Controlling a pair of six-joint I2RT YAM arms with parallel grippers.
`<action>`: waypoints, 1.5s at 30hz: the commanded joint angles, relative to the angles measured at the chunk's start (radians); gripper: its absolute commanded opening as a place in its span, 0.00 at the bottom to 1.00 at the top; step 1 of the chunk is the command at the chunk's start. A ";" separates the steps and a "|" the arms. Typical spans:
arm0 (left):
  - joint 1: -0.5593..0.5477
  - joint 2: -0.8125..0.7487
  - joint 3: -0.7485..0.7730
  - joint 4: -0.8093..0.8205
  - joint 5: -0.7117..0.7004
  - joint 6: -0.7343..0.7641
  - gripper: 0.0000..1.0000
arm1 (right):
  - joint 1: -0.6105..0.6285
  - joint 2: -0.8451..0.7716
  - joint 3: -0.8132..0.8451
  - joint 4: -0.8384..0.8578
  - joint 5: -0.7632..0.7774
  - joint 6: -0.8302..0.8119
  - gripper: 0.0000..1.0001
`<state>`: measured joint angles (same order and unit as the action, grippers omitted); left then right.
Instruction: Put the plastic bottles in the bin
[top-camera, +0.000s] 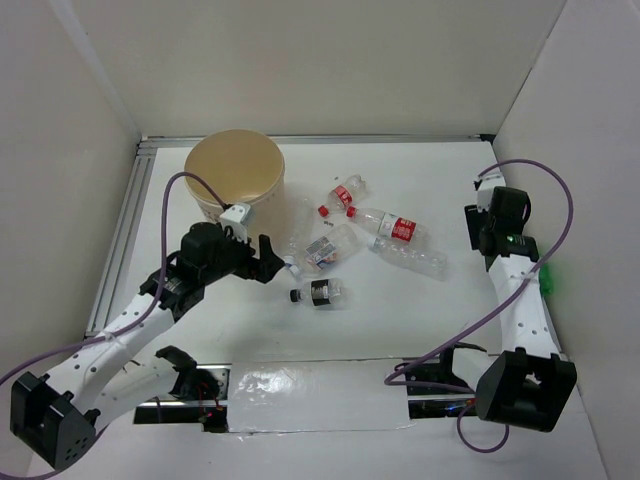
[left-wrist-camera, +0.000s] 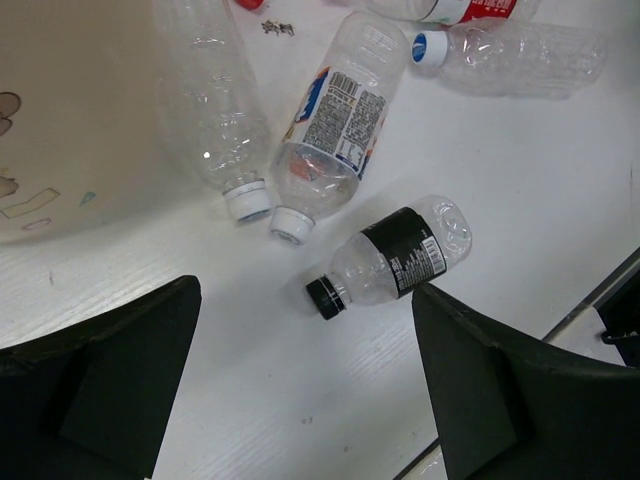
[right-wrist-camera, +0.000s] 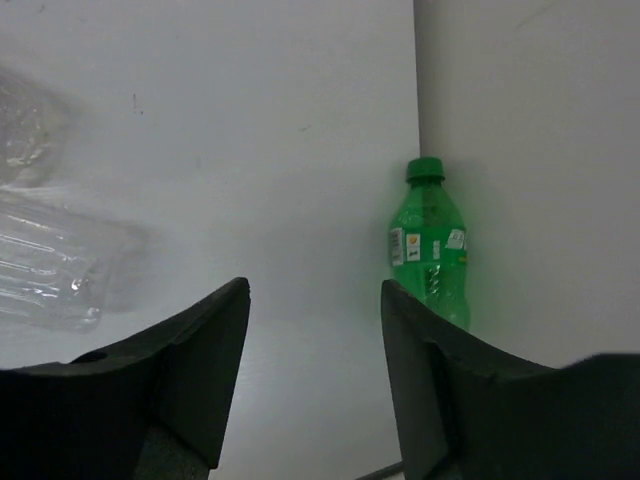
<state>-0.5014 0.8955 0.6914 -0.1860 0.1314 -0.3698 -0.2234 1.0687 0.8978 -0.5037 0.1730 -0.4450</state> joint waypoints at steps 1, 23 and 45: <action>-0.022 0.008 -0.007 0.053 0.011 0.009 1.00 | -0.005 -0.006 0.041 -0.007 0.107 -0.026 0.57; -0.098 0.085 0.011 0.023 -0.016 -0.009 1.00 | -0.106 0.212 -0.135 0.223 0.514 -0.092 0.89; -0.108 0.146 0.002 0.053 -0.016 -0.009 1.00 | -0.277 0.626 -0.092 0.548 0.439 -0.138 0.90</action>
<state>-0.6041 1.0359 0.6910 -0.1772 0.1093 -0.3733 -0.4881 1.6512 0.7803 -0.0696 0.6308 -0.5842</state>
